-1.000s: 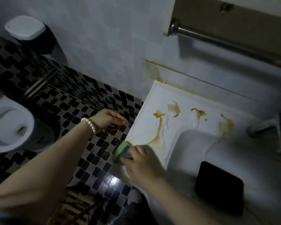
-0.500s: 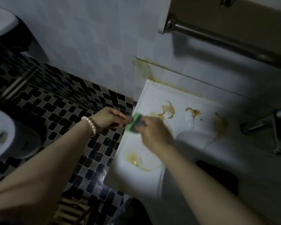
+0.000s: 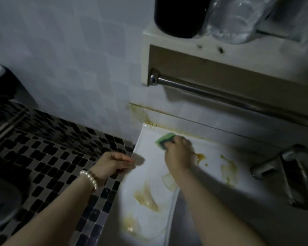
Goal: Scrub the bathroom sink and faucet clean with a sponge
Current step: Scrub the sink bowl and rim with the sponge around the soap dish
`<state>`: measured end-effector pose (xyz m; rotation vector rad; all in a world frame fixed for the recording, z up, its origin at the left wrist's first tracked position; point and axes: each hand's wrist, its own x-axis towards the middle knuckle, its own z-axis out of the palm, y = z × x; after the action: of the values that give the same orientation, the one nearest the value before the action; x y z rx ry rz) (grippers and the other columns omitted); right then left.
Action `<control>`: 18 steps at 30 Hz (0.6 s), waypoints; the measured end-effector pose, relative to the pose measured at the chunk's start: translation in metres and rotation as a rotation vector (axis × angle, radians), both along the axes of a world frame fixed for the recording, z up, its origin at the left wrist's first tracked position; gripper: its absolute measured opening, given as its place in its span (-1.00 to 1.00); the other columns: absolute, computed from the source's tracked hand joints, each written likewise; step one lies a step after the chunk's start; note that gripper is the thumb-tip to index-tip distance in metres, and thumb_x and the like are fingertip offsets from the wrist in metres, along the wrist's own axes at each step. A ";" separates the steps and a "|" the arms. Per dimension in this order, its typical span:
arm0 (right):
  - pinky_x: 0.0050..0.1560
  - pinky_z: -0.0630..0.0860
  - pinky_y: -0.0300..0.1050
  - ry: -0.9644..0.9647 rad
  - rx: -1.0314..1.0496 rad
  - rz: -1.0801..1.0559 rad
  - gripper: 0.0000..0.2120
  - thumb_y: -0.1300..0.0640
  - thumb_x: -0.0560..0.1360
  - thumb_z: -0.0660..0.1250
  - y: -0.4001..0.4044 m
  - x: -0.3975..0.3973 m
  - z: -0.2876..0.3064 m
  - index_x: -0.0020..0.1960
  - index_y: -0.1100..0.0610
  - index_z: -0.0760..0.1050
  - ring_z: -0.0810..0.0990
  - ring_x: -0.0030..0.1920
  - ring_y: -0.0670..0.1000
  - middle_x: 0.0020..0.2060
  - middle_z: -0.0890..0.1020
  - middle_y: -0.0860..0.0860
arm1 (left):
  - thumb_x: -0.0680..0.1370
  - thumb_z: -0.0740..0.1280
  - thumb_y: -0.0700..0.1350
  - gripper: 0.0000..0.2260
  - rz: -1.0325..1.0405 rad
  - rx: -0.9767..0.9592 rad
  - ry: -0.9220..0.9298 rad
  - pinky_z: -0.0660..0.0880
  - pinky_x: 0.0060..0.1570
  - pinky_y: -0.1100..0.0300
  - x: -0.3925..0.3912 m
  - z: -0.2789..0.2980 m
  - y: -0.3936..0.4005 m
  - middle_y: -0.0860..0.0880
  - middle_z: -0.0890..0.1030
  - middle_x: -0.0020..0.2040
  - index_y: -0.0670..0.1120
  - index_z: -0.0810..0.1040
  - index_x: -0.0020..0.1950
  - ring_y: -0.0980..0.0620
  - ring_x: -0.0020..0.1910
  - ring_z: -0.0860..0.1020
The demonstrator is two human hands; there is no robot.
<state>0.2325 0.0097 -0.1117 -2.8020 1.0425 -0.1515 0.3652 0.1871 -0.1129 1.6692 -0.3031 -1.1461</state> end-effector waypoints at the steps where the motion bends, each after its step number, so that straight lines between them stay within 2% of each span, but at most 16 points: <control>1: 0.18 0.28 -0.07 0.040 0.031 -0.121 -0.70 0.14 0.50 0.22 -0.001 -0.013 0.001 0.23 0.05 0.49 0.32 0.29 0.12 0.29 0.39 0.09 | 0.42 0.38 -0.38 -0.78 0.011 -0.007 -0.003 0.59 -0.21 0.27 0.001 -0.001 -0.002 -0.12 0.70 -0.21 -0.10 0.70 -0.29 0.04 -0.24 0.65; 3: 0.05 0.44 -0.01 0.099 0.014 -0.229 -0.71 0.09 0.27 0.46 0.023 -0.037 0.004 -0.01 0.06 0.61 0.48 0.14 0.19 0.12 0.54 0.12 | 0.41 0.38 -0.40 -0.78 0.027 -0.009 0.008 0.55 -0.31 0.33 0.000 -0.003 -0.006 -0.11 0.70 -0.25 -0.11 0.69 -0.29 0.07 -0.30 0.65; 5: -0.21 0.56 -0.03 0.009 0.067 -0.075 -0.67 0.14 -0.06 0.59 0.054 -0.043 0.003 -0.31 0.05 0.62 0.61 -0.14 0.17 -0.16 0.62 0.09 | 0.40 0.39 -0.41 -0.78 0.022 -0.012 0.024 0.55 -0.30 0.32 -0.006 -0.004 -0.012 -0.12 0.70 -0.25 -0.12 0.69 -0.29 0.06 -0.29 0.65; 6: -0.21 0.57 -0.05 -0.018 0.108 0.060 -0.68 0.16 -0.03 0.59 0.061 -0.039 -0.002 -0.30 0.05 0.62 0.60 -0.14 0.15 -0.15 0.61 0.06 | 0.40 0.38 -0.41 -0.78 0.012 -0.015 0.020 0.55 -0.29 0.32 -0.009 -0.004 -0.015 -0.12 0.69 -0.26 -0.12 0.70 -0.29 0.06 -0.29 0.65; 7: -0.10 0.54 -0.07 -0.059 0.156 0.206 -0.73 0.17 0.14 0.54 0.064 -0.028 -0.002 -0.17 0.04 0.64 0.56 -0.04 0.13 -0.04 0.58 0.04 | 0.40 0.38 -0.42 -0.78 0.000 -0.023 0.011 0.55 -0.28 0.32 -0.011 -0.004 -0.017 -0.11 0.69 -0.26 -0.12 0.70 -0.28 0.07 -0.30 0.64; 8: 0.06 0.45 -0.10 -0.045 0.179 0.332 -0.76 0.19 0.35 0.42 0.057 -0.017 0.000 0.01 0.04 0.61 0.48 0.08 0.11 0.11 0.51 0.03 | 0.41 0.38 -0.42 -0.79 -0.007 -0.030 0.004 0.55 -0.27 0.32 -0.011 -0.002 -0.018 -0.12 0.69 -0.26 -0.13 0.70 -0.26 0.07 -0.30 0.64; 9: 0.11 0.33 -0.22 -0.040 0.176 0.347 -0.75 0.20 0.48 0.28 0.043 -0.007 -0.002 0.15 0.05 0.55 0.42 0.12 0.08 0.20 0.45 0.03 | 0.41 0.38 -0.41 -0.80 -0.005 -0.033 -0.004 0.56 -0.25 0.30 -0.010 -0.001 -0.019 -0.12 0.69 -0.24 -0.14 0.70 -0.24 0.06 -0.28 0.64; 10: 0.05 0.28 -0.32 -0.076 0.157 0.258 -0.75 0.19 0.53 0.21 0.026 0.000 0.000 0.19 0.07 0.51 0.42 0.08 0.05 0.22 0.45 0.05 | 0.41 0.38 -0.41 -0.81 0.008 -0.028 -0.018 0.56 -0.22 0.26 -0.007 0.001 -0.018 -0.12 0.70 -0.23 -0.14 0.70 -0.23 0.03 -0.26 0.64; 11: 0.01 0.31 -0.34 -0.099 0.130 0.115 -0.76 0.17 0.54 0.21 0.008 0.000 0.004 0.18 0.07 0.50 0.44 0.05 0.06 0.23 0.45 0.09 | 0.41 0.38 -0.40 -0.81 0.028 -0.018 -0.038 0.57 -0.17 0.21 -0.004 0.002 -0.017 -0.12 0.70 -0.21 -0.14 0.69 -0.23 0.01 -0.23 0.63; 13: 0.11 0.37 -0.17 -0.004 0.093 -0.210 -0.75 0.14 0.52 0.22 -0.016 -0.018 0.004 0.18 0.03 0.51 0.42 0.13 0.13 0.25 0.40 0.10 | 0.42 0.38 -0.39 -0.82 0.067 -0.005 -0.068 0.55 -0.06 0.09 0.003 0.004 -0.014 -0.15 0.70 -0.18 -0.15 0.69 -0.21 -0.08 -0.17 0.62; 15: 0.15 0.34 -0.04 -0.011 0.048 -0.437 -0.74 0.16 0.46 0.28 -0.013 -0.048 -0.001 0.13 0.05 0.56 0.37 0.18 0.20 0.24 0.39 0.15 | 0.43 0.37 -0.40 -0.83 0.080 -0.004 -0.072 0.54 -0.01 0.05 0.005 0.006 -0.014 -0.17 0.69 -0.17 -0.17 0.68 -0.20 -0.12 -0.14 0.62; 17: 0.16 0.34 0.01 -0.100 0.078 -0.476 -0.78 0.19 0.39 0.34 0.010 -0.058 -0.010 0.02 0.11 0.59 0.37 0.18 0.24 0.21 0.43 0.20 | 0.44 0.36 -0.40 -0.83 0.066 -0.007 -0.071 0.54 -0.08 0.12 0.000 0.008 -0.020 -0.10 0.69 -0.24 -0.16 0.67 -0.20 -0.04 -0.21 0.60; 18: 0.17 0.34 0.00 -0.119 0.107 -0.394 -0.79 0.19 0.38 0.34 0.020 -0.055 -0.014 0.01 0.12 0.59 0.38 0.18 0.23 0.21 0.43 0.19 | 0.44 0.36 -0.40 -0.83 0.045 -0.009 -0.075 0.55 -0.18 0.21 -0.004 0.008 -0.024 -0.05 0.68 -0.29 -0.16 0.67 -0.20 0.03 -0.28 0.59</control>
<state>0.1779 0.0298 -0.1256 -2.4301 1.5092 -0.2910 0.3616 0.1635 -0.1047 1.7048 -0.3164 -1.0497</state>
